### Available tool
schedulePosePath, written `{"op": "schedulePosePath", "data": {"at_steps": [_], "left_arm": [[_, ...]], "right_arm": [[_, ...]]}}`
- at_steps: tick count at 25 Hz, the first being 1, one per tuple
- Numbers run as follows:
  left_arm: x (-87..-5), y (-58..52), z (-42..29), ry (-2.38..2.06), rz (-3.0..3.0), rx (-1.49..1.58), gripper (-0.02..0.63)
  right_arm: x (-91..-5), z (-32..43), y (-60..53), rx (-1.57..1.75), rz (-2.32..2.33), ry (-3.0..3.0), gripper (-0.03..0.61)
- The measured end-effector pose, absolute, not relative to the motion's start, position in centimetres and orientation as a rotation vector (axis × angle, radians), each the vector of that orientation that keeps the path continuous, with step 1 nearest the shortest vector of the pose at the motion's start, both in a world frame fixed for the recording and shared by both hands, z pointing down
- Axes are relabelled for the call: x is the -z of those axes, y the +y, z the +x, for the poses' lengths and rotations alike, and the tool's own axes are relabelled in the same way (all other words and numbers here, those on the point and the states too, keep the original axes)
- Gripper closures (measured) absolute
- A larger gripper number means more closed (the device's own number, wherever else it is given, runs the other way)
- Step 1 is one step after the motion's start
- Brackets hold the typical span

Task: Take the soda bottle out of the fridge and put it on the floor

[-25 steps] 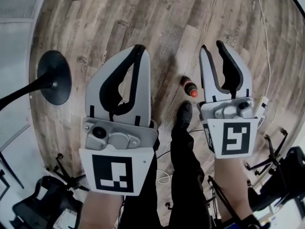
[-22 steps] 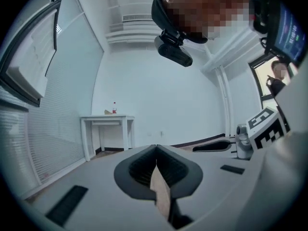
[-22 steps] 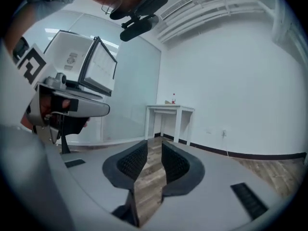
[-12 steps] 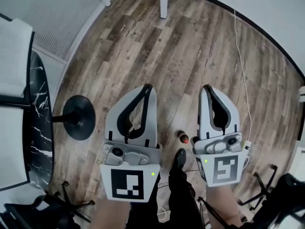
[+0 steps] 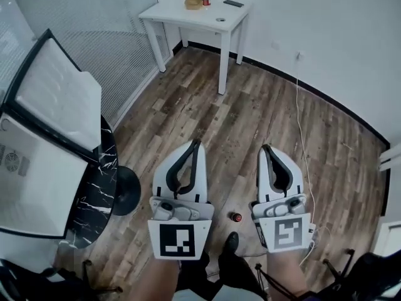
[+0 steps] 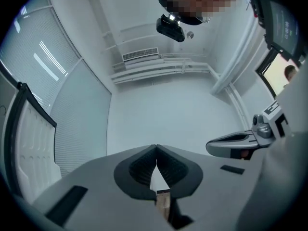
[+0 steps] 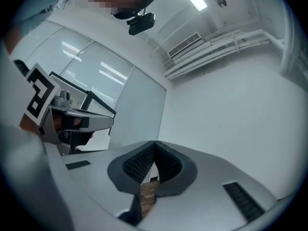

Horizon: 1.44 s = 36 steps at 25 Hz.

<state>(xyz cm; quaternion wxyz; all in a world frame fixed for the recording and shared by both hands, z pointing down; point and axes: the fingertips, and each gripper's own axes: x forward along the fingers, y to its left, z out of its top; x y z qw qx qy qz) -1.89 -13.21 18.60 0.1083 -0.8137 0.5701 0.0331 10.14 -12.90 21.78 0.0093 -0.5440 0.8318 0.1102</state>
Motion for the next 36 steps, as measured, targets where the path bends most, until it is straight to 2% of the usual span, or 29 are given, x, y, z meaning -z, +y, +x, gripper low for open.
{"op": "schedulePosePath", "data": {"at_steps": [6,14,36], "left_arm": [[-10.8,-9.4,-2.3,1.677,-2.407,-0.203,0.601],[-6.5,-7.2,-1.6,1.609,-2.337,-0.159,0.601],[-4.6,-6.2,-1.5,1.587,-2.338,-0.231,0.601]], "right_arm": [[-13.8,10.0,-9.7,-0.427,-1.694,2.54,0.566],[-8.0,9.2,-7.8,-0.559,-1.703,2.479,0.568],[-6.1,8.6,-6.3,-0.587,-1.69,2.432,0.568]]}}
